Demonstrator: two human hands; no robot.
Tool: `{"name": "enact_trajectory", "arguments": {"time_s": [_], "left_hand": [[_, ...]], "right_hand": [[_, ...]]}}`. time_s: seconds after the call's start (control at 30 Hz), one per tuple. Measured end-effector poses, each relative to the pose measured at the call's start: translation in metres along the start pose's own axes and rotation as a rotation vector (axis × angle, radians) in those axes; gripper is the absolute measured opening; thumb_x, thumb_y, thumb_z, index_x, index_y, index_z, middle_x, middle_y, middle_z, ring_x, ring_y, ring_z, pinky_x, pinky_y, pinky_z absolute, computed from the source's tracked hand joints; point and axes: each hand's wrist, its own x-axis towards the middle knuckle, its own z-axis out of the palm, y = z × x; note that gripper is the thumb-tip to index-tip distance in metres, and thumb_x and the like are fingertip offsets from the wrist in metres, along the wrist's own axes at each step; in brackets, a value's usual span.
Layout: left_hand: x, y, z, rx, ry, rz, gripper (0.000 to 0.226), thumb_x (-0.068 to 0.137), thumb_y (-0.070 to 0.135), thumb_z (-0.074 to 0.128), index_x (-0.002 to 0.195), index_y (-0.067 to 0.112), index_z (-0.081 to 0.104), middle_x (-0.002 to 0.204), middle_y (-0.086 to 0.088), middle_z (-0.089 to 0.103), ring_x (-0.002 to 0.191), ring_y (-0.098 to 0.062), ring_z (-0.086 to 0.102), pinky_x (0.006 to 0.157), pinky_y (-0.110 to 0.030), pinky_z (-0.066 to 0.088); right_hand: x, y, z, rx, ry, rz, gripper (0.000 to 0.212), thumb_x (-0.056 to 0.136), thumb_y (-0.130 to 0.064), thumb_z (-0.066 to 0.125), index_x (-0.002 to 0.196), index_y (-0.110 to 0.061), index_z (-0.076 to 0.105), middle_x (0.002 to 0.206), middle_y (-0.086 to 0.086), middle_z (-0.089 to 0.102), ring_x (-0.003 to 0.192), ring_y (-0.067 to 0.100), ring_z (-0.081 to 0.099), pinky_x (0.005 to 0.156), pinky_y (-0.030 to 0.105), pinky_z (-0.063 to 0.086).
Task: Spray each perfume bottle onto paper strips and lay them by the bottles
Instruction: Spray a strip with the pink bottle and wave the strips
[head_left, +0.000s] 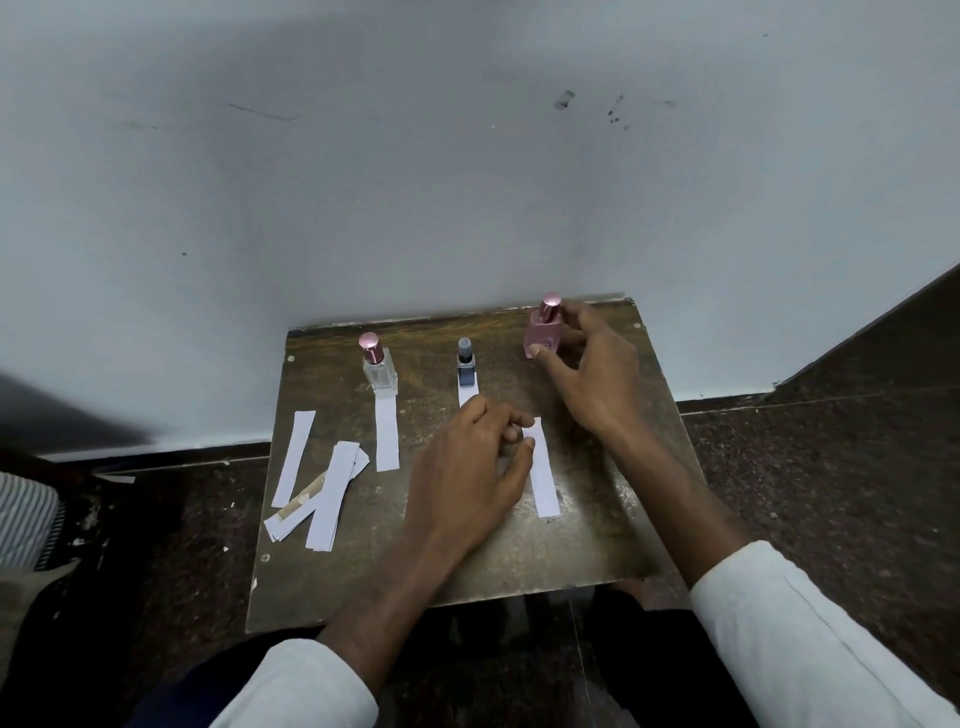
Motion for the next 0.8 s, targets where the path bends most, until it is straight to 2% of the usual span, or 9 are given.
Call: {"name": "enact_trajectory", "arguments": {"time_s": [0.13,0.2,0.3,0.33,0.47,0.6,0.7,0.73,0.8], "left_hand": [[0.001,-0.003,-0.001,-0.012,0.004,0.006,0.016,0.100,0.036,0.065,0.115,0.035,0.071,0.099,0.023,0.052,0.087,0.002,0.059,0.076,-0.027,0.058],[0.000,-0.005,-0.002,-0.020,0.004,0.011,0.015,0.100,0.035,0.066,0.115,0.035,0.071,0.099,0.022,0.053,0.083,0.006,0.056,0.072,-0.023,0.054],[0.000,-0.006,-0.004,-0.037,0.015,0.004,0.013,0.099,0.031,0.067,0.112,0.034,0.071,0.097,0.021,0.058,0.077,0.005,0.055,0.069,-0.017,0.045],[0.000,-0.006,-0.005,-0.057,0.026,-0.006,0.013,0.099,0.031,0.068,0.111,0.033,0.071,0.097,0.021,0.060,0.076,0.004,0.057,0.069,-0.015,0.044],[-0.002,-0.002,-0.008,-0.136,0.115,-0.049,0.029,0.098,0.031,0.074,0.125,0.024,0.073,0.111,0.012,0.067,0.076,0.008,0.059,0.071,-0.001,0.040],[-0.003,0.002,-0.012,-0.154,0.087,-0.121,0.052,0.097,0.051,0.072,0.144,0.029,0.064,0.116,0.017,0.072,0.067,0.000,0.061,0.071,-0.012,0.047],[-0.004,0.006,-0.015,-0.216,0.008,-0.116,0.037,0.099,0.050,0.072,0.132,0.033,0.072,0.089,0.018,0.074,0.064,-0.006,0.066,0.064,-0.023,0.054],[-0.004,0.006,-0.016,-0.221,-0.009,-0.116,0.033,0.099,0.048,0.072,0.128,0.032,0.074,0.085,0.019,0.073,0.063,-0.007,0.066,0.063,-0.024,0.055],[-0.004,0.004,-0.016,-0.246,-0.029,-0.129,0.030,0.099,0.047,0.072,0.124,0.031,0.076,0.091,0.021,0.075,0.061,-0.007,0.066,0.061,-0.020,0.053]], "right_hand": [[0.007,0.005,-0.001,0.022,0.009,0.009,0.033,0.087,-0.027,0.087,0.115,-0.024,0.071,0.102,-0.012,0.077,0.093,0.000,0.072,0.091,0.032,0.062],[0.007,0.007,-0.005,0.012,-0.012,-0.008,0.029,0.088,-0.026,0.086,0.112,-0.024,0.070,0.100,-0.013,0.074,0.091,-0.003,0.070,0.088,0.026,0.060],[-0.002,0.005,-0.015,0.013,-0.070,-0.031,0.027,0.094,-0.024,0.082,0.119,-0.020,0.072,0.105,-0.010,0.076,0.090,-0.003,0.068,0.077,0.007,0.051],[-0.007,0.005,-0.019,0.033,-0.092,-0.033,0.027,0.095,-0.025,0.080,0.120,-0.020,0.072,0.106,-0.010,0.077,0.091,-0.002,0.070,0.075,0.005,0.050],[-0.029,0.001,-0.033,0.141,-0.206,-0.018,0.024,0.095,-0.028,0.080,0.118,-0.025,0.074,0.100,-0.011,0.081,0.088,0.002,0.076,0.075,0.018,0.058],[-0.053,-0.003,-0.043,0.317,-0.334,-0.018,0.024,0.096,-0.018,0.079,0.119,-0.017,0.075,0.098,-0.006,0.083,0.086,0.008,0.079,0.073,0.016,0.059],[-0.058,-0.001,-0.046,0.320,-0.392,-0.038,0.026,0.096,-0.018,0.078,0.122,-0.016,0.074,0.102,-0.005,0.083,0.091,0.011,0.080,0.076,0.023,0.064],[-0.058,0.001,-0.046,0.324,-0.398,-0.035,0.027,0.096,-0.019,0.078,0.122,-0.016,0.075,0.102,-0.004,0.083,0.092,0.012,0.080,0.077,0.028,0.066],[-0.057,0.002,-0.046,0.337,-0.377,-0.036,0.026,0.097,-0.022,0.077,0.122,-0.017,0.075,0.105,-0.002,0.082,0.095,0.015,0.080,0.080,0.037,0.068]]}}
